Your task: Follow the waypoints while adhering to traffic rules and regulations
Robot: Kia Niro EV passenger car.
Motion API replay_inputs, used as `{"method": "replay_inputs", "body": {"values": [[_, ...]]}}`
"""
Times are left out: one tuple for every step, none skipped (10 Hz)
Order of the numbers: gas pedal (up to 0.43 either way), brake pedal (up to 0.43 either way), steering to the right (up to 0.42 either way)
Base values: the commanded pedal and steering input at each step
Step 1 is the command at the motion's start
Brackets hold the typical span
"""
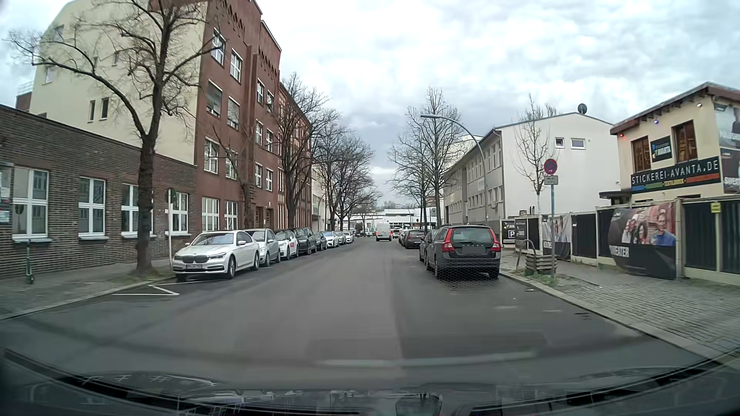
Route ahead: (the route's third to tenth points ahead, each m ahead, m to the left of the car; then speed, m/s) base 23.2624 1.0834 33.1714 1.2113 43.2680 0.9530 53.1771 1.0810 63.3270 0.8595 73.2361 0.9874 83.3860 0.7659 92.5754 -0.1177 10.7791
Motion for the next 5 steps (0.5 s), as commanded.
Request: {"method": "replay_inputs", "body": {"values": [[0.008, 0.012, -0.003], [0.008, 0.012, -0.003], [0.039, 0.012, -0.003], [0.047, 0.012, -0.003], [0.047, 0.012, -0.002]]}}
